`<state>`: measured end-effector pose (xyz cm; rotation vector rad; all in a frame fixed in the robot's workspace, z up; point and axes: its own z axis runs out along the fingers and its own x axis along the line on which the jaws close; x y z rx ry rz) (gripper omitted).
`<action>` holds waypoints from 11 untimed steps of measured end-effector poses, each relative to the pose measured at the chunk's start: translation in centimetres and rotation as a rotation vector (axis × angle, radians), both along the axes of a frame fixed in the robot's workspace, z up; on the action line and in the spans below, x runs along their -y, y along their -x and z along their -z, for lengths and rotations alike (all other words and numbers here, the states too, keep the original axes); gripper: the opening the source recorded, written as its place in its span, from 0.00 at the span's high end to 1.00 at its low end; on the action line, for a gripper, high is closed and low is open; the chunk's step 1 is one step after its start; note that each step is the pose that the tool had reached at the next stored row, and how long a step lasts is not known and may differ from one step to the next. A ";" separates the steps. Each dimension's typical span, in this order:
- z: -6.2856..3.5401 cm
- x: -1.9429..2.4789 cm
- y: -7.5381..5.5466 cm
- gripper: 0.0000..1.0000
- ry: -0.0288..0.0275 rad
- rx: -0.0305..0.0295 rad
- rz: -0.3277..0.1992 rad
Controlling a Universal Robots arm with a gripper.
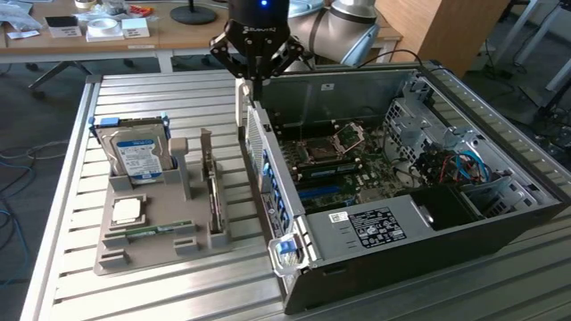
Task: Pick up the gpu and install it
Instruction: 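Reach for the gpu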
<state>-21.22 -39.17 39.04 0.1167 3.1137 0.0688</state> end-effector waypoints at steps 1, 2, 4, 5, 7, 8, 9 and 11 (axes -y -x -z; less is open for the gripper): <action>0.01 -0.02 0.3 0.89 0.0000 0.0000 0.000; 0.02 -0.05 0.6 0.89 -0.0001 0.0000 0.000; 0.04 -0.10 1.2 0.89 -0.0001 0.0000 0.000; 0.05 -0.13 1.5 0.89 0.0000 0.0000 0.000; 0.07 -0.18 2.1 0.89 -0.0001 0.0000 0.000; 0.08 -0.21 2.4 0.89 -0.0001 0.0000 0.000; 0.09 -0.23 2.6 0.89 -0.0001 0.0000 0.000; 0.11 -0.28 3.2 0.89 -0.0001 0.0000 0.000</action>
